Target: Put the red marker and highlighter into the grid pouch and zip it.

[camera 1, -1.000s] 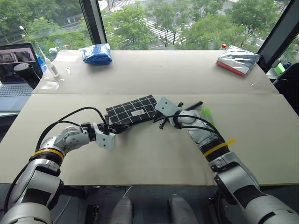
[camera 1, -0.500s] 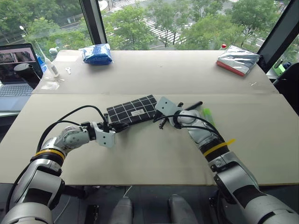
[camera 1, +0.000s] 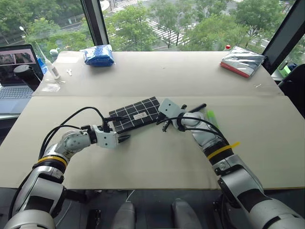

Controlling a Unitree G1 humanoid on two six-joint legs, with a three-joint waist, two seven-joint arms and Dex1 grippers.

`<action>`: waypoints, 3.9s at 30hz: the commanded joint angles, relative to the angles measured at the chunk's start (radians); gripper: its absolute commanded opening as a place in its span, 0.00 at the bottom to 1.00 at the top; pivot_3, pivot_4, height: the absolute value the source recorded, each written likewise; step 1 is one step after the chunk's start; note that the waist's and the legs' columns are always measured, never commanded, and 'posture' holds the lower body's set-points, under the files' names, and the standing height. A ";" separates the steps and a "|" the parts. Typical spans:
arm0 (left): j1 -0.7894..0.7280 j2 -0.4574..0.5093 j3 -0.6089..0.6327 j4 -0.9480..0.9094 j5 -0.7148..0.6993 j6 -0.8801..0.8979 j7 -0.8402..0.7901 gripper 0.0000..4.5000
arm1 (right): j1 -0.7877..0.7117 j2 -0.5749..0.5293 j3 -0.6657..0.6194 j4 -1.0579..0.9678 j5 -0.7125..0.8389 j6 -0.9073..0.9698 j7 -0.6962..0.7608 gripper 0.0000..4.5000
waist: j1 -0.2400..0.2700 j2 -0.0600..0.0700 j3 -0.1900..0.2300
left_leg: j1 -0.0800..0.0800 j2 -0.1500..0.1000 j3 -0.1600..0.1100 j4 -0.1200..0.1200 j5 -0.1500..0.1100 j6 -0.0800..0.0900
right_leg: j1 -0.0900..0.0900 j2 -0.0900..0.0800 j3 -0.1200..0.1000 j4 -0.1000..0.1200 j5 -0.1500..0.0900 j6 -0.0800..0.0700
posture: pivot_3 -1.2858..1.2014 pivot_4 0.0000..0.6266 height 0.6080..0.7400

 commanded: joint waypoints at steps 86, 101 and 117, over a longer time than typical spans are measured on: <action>0.421 -0.075 0.277 -0.686 -0.261 0.631 0.038 0.00 | -0.069 0.033 -0.164 -0.074 0.252 0.249 0.021 0.76 | -0.046 0.003 0.003 | -0.012 -0.002 -0.001 -0.005 0.004 -0.003 | -0.015 -0.002 0.000 0.002 0.000 -0.001 | 0.52 0.24 1.00; 0.445 -0.106 0.285 -0.724 -0.242 0.650 0.058 0.00 | -0.110 0.091 -0.184 0.086 0.240 0.162 -0.018 0.34 | -0.048 0.003 0.003 | -0.012 -0.002 -0.001 -0.005 0.004 -0.003 | -0.015 -0.002 0.000 0.002 0.000 -0.001 | 0.52 0.24 1.00; 0.424 -0.133 0.272 -0.689 -0.218 0.645 0.068 0.00 | -0.083 0.136 -0.025 -0.084 0.231 0.200 0.199 0.01 | -0.049 0.003 0.003 | -0.012 -0.002 -0.001 -0.005 0.004 -0.003 | -0.015 -0.002 0.000 0.003 0.000 -0.001 | 0.52 0.24 1.00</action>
